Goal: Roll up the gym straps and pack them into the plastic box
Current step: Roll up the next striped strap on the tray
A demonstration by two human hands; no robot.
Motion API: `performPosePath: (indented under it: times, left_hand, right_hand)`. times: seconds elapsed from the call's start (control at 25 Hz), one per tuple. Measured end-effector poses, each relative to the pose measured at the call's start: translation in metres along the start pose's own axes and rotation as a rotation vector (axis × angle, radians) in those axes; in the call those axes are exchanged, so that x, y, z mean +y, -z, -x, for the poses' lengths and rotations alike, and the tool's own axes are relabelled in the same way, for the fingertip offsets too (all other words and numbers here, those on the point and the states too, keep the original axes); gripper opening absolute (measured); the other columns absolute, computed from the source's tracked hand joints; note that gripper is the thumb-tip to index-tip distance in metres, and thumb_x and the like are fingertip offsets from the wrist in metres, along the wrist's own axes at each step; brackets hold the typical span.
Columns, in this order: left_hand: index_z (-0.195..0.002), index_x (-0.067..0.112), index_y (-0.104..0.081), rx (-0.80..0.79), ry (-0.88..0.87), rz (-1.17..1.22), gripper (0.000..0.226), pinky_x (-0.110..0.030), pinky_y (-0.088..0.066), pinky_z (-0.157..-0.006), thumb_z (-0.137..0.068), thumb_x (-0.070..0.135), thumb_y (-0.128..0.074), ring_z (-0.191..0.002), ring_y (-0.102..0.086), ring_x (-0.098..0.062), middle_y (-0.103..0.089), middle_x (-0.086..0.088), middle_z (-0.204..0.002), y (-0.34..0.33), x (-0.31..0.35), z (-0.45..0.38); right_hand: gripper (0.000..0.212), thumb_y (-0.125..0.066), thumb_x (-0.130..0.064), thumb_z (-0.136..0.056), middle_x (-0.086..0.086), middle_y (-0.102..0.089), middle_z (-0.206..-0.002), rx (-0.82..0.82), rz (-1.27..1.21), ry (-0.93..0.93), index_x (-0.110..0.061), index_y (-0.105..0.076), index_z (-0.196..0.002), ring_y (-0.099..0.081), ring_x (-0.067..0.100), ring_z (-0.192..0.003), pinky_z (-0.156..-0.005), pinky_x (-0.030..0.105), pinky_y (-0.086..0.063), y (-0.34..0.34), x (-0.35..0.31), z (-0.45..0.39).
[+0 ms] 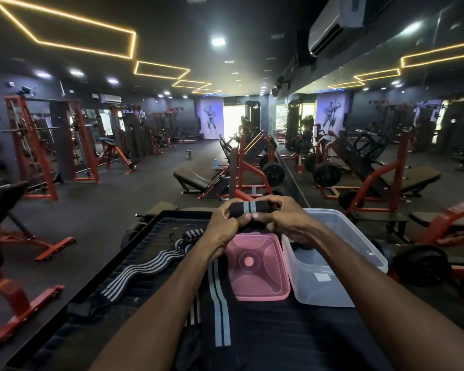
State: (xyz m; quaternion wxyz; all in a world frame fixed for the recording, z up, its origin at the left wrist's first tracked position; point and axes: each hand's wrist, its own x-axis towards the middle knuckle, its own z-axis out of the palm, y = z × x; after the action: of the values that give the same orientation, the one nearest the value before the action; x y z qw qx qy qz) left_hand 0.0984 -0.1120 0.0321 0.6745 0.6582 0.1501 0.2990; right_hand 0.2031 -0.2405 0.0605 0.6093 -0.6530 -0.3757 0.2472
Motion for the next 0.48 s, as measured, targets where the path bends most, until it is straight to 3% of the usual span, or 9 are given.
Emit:
performPosePath:
  times: [0.12,0.24,0.36,0.48]
  left_hand:
    - [-0.100,0.019,-0.064,-0.069,-0.007,-0.011,0.039,-0.038,-0.057,-0.078,-0.084,-0.017,-0.060,-0.088,-0.065,-0.025,-0.066,-0.011,-0.096,0.006,0.002,0.003]
    - [-0.109,0.011,-0.062,-0.150,0.100,0.111,0.029,-0.033,-0.054,-0.064,-0.088,-0.009,-0.061,-0.075,-0.067,-0.028,-0.067,-0.016,-0.093,0.014,0.004,0.003]
    - [-0.108,0.005,-0.065,-0.143,0.166,0.084,0.016,-0.028,-0.054,-0.060,-0.095,0.012,-0.060,-0.070,-0.066,-0.025,-0.069,-0.019,-0.090,0.016,-0.002,0.001]
    - [-0.115,0.004,-0.065,-0.085,0.117,-0.033,0.025,-0.027,-0.053,-0.061,-0.091,-0.002,-0.061,-0.072,-0.065,-0.024,-0.068,-0.023,-0.101,0.018,-0.012,-0.002]
  right_hand:
    - [0.014,-0.070,0.002,-0.086,0.018,-0.068,-0.101,0.017,-0.090,-0.045,-0.008,-0.071,-0.096,-0.070,0.032,-0.091,-0.072,0.039,-0.063,-0.005,-0.001,0.001]
    - [0.023,-0.072,0.009,-0.081,0.020,-0.070,-0.104,0.074,-0.019,0.035,-0.006,-0.072,-0.098,-0.070,0.036,-0.100,-0.084,0.049,-0.061,-0.007,0.005,-0.002]
    - [0.033,-0.070,0.018,-0.077,0.022,-0.069,-0.106,0.079,-0.002,0.042,-0.002,-0.069,-0.102,-0.068,0.039,-0.101,-0.086,0.054,-0.059,-0.008,0.014,-0.006]
    - [0.037,-0.071,0.015,-0.077,0.024,-0.064,-0.112,-0.008,0.020,-0.034,-0.002,-0.062,-0.109,-0.067,0.037,-0.102,-0.087,0.049,-0.060,-0.012,0.016,-0.008]
